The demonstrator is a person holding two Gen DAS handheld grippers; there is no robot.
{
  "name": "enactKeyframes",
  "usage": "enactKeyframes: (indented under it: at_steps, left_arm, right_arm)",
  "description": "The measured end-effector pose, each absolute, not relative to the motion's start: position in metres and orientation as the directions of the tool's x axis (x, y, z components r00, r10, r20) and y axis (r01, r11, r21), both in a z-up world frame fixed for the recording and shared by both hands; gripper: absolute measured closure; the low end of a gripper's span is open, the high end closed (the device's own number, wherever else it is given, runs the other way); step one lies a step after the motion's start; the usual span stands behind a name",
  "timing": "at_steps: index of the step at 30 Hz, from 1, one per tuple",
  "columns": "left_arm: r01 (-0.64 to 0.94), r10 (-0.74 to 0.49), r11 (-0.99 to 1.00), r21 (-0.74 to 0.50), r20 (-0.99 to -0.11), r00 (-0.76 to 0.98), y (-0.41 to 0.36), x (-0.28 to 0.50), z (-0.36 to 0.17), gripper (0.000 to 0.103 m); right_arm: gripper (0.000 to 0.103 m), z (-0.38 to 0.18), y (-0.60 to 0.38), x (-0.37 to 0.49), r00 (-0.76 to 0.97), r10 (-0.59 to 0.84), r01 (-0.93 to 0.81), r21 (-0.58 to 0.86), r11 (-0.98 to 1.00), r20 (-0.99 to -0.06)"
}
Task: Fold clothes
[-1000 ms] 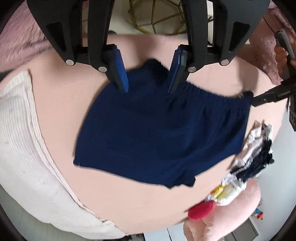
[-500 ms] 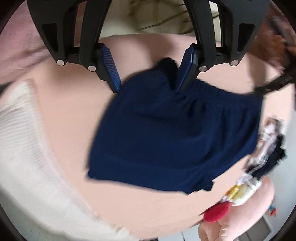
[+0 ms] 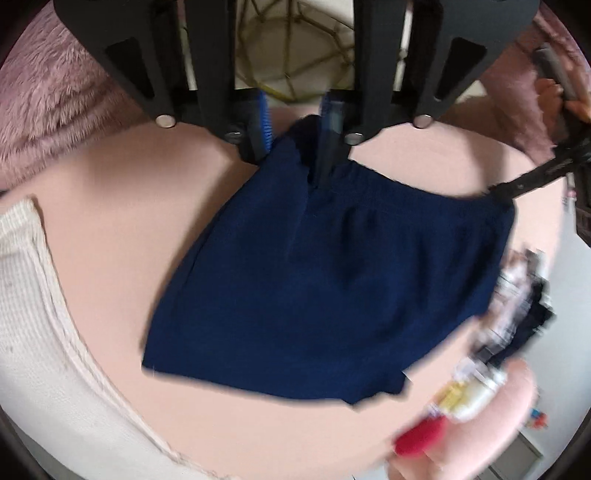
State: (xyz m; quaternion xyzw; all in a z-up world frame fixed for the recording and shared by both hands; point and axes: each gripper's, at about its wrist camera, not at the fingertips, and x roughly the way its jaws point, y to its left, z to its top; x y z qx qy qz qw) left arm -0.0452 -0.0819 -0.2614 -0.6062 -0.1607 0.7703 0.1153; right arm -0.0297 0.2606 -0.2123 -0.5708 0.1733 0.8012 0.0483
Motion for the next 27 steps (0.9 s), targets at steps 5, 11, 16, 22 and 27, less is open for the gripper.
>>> enactKeyframes:
  at_steps: [5,11,16,22,27]
  left_arm:
    - [0.05,0.41,-0.889,-0.456,-0.838,-0.361,-0.122,-0.074,-0.234,0.06]
    - [0.027,0.319,-0.934,-0.356,-0.865,-0.388,-0.135,-0.164,-0.246,0.06]
    - [0.008,0.265,-0.956,-0.293,-0.876,-0.404,-0.127,-0.201,-0.26,0.06]
    - [-0.041,0.262,-0.961,-0.273,-0.855,-0.447,-0.118,-0.221,-0.266,0.078]
    - [-0.067,0.254,-0.965,-0.254,-0.837,-0.485,-0.113,-0.233,-0.265,0.094]
  right_arm:
    - [0.071,-0.17,0.264,-0.027,-0.413,-0.076,-0.246,0.192,-0.95,-0.907]
    - [0.07,-0.146,0.246,-0.096,-0.477,-0.098,-0.064,0.146,-0.987,-0.873]
    - [0.07,-0.134,0.207,-0.169,-0.471,-0.101,0.043,0.092,-0.995,-0.876]
    - [0.069,-0.163,0.188,-0.225,-0.462,-0.134,0.079,0.11,-0.991,-0.877]
    - [0.071,-0.209,0.193,-0.256,-0.447,-0.151,0.02,0.16,-0.987,-0.881]
